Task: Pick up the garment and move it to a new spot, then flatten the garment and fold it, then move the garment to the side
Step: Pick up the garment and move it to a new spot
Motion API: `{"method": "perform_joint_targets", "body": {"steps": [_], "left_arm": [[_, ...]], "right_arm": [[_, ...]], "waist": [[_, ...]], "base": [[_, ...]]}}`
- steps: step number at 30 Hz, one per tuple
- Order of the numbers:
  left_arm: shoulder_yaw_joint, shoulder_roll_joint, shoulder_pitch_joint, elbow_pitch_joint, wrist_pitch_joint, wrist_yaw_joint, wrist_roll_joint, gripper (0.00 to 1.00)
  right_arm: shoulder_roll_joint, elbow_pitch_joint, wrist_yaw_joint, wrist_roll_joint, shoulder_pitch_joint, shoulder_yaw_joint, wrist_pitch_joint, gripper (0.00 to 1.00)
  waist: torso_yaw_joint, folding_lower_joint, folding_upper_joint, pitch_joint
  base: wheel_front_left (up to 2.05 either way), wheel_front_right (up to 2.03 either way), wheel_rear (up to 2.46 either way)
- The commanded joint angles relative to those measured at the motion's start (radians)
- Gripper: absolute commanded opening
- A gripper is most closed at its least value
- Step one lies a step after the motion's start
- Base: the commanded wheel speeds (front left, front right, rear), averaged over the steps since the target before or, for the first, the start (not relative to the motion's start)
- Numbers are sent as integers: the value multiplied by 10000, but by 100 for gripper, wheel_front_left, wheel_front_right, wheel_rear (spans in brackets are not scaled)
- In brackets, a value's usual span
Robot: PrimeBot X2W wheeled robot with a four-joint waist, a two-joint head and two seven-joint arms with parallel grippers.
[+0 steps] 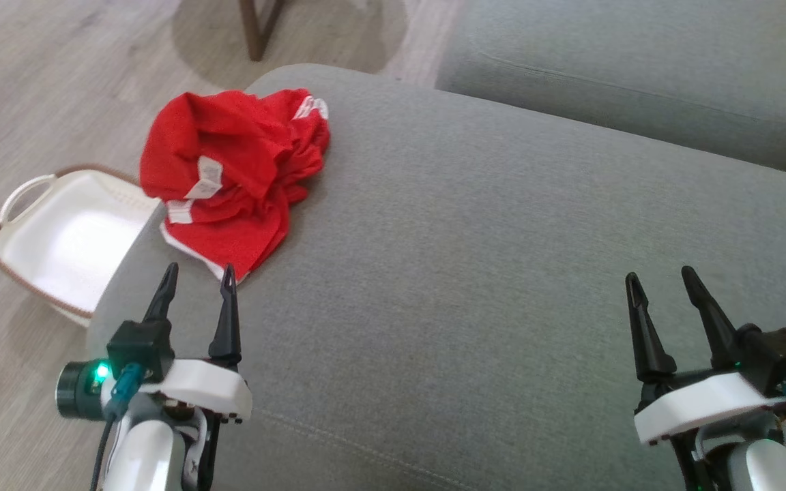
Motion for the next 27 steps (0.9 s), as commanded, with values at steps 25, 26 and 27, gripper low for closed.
{"method": "perform_joint_targets", "body": {"steps": [25, 26, 27], "left_arm": [[1033, 81, -2063, -531, -124, 462, 31, 100], [1120, 107, -2362, -353, -124, 465, -5, 100], [1206, 154, -2662, -93, -124, 453, -42, 100]], "right_arm": [[-927, -1632, 77, -17, -1259, 174, 793, 100], [-1021, -1740, 77, -3, -1367, 162, 855, 100], [-1116, -1837, 77, 6, -1468, 146, 913, 100]], "waist": [[-362, 0, -1, 2604], [-454, 0, -1, 2848], [-546, 0, -1, 3074]], "base": [[0, 0, 0], [0, 0, 0], [0, 0, 0]]}}
